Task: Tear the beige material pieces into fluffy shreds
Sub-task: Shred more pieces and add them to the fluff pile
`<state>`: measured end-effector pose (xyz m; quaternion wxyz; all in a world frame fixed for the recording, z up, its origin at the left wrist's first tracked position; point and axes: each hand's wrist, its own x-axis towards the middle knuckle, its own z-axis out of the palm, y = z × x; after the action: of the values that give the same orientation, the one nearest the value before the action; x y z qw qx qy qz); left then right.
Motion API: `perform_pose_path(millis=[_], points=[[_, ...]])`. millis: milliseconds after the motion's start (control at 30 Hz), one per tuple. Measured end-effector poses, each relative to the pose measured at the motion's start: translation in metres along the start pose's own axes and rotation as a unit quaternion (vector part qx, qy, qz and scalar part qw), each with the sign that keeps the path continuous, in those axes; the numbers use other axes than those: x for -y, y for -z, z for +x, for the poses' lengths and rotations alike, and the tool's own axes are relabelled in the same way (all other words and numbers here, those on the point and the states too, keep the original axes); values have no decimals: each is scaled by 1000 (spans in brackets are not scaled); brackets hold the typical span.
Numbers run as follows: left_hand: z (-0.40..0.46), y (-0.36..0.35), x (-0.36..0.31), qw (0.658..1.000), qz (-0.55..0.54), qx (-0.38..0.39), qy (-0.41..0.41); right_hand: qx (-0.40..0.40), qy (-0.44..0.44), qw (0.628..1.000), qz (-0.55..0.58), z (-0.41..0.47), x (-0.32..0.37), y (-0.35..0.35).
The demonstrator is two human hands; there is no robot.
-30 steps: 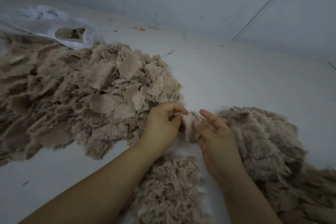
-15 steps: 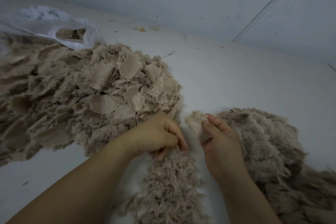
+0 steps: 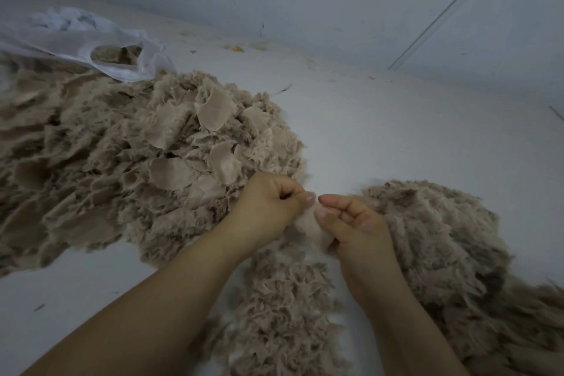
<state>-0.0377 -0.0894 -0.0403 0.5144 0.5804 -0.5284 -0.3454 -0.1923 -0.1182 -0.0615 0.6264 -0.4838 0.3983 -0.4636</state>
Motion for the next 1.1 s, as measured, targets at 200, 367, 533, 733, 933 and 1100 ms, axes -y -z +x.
perform_pose_path(millis=[200,367,533,733,933,1100], points=[[-2,-2,0,992,-107,-23,54,-7,4,1000,18,0,2,-1],[0,6,-1,988,-139,-41,58,-40,-14,998,49,2,1,1],[-6,23,-8,969,-68,232,56,-71,-24,996,50,4,0,3],[2,48,-3,955,-121,264,56,-95,-37,991,86,6,1,7],[-3,38,-6,913,37,399,72,-82,-11,995,59,3,-1,4],[-4,10,1,977,-35,171,125,-56,0,997,47,0,1,1]])
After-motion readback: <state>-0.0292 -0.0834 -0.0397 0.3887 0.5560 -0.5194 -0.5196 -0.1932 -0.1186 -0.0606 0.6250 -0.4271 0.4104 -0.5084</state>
